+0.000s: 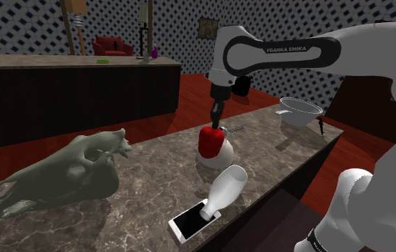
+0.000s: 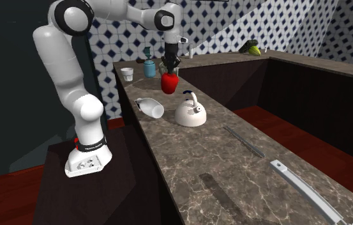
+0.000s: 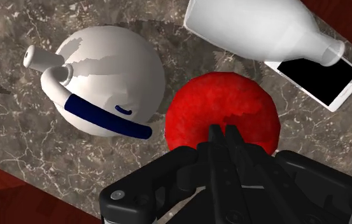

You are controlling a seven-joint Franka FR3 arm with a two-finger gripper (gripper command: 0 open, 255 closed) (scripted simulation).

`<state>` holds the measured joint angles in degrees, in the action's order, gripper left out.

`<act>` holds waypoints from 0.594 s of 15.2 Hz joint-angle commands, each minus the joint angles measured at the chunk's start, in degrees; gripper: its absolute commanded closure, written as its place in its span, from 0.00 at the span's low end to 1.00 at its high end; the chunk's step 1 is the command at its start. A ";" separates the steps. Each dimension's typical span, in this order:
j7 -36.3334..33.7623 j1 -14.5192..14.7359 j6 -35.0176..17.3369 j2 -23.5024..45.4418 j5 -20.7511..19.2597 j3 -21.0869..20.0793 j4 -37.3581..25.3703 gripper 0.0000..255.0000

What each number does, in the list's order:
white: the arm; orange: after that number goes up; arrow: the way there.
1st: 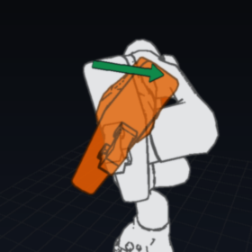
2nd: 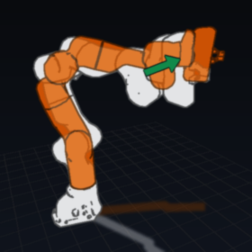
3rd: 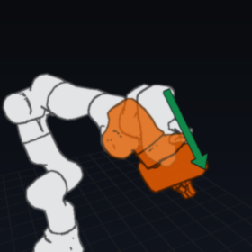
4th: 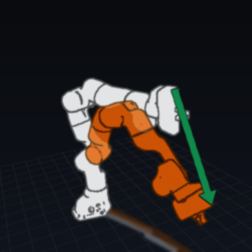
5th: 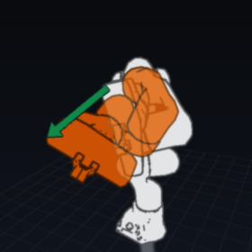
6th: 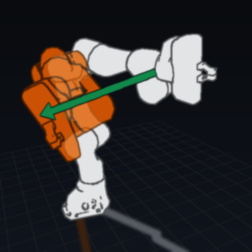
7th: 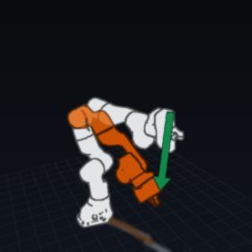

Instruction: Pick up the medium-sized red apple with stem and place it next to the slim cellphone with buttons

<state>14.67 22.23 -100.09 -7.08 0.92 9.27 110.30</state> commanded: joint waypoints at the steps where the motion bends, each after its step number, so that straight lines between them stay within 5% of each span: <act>1: -2.12 1.04 -0.76 2.05 0.59 -1.21 -1.35 1.00; 9: -10.13 5.19 -1.49 12.41 2.11 -5.47 -11.25 1.00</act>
<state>5.54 26.93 -101.83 3.74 2.89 4.27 100.95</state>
